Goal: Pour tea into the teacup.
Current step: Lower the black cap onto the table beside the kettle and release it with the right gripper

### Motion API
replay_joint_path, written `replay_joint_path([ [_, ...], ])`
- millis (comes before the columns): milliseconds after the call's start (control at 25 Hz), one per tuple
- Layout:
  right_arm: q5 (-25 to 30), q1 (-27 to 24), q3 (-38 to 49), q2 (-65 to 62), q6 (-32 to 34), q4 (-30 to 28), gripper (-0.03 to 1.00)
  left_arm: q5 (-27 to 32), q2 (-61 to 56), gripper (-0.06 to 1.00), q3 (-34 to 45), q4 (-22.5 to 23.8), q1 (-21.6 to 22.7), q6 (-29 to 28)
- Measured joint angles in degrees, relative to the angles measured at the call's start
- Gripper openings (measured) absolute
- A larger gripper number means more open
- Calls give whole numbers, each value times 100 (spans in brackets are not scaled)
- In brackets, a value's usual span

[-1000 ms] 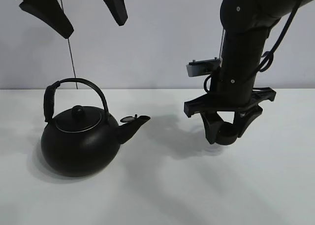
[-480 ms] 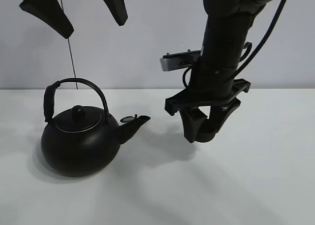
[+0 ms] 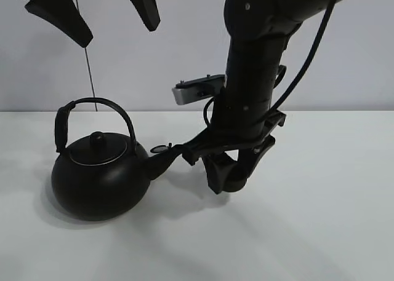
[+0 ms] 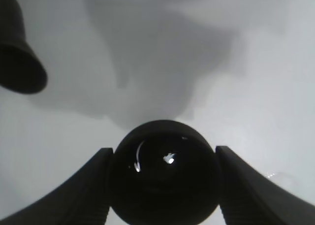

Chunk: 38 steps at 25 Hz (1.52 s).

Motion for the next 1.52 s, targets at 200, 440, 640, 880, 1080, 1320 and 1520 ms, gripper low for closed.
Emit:
replay_joint_path([
  [200, -94, 5, 0, 341, 54, -55, 40, 0, 0, 69, 0, 0, 0, 0],
  [440, -379, 5, 0, 384, 218, -317, 40, 0, 0, 69, 0, 0, 0, 0],
  [640, -378, 5, -27, 451, 255, -330, 40, 0, 0, 69, 0, 0, 0, 0],
  [880, -366, 5, -34, 456, 267, -330, 40, 0, 0, 69, 0, 0, 0, 0],
  [1080, -257, 5, -34, 456, 282, -330, 51, 0, 0, 69, 0, 0, 0, 0],
  [1320, -32, 5, -34, 231, 423, -330, 58, 0, 0, 69, 0, 0, 0, 0],
  [1520, 402, -268, -29, -356, 643, -324, 61, 0, 0, 69, 0, 0, 0, 0],
])
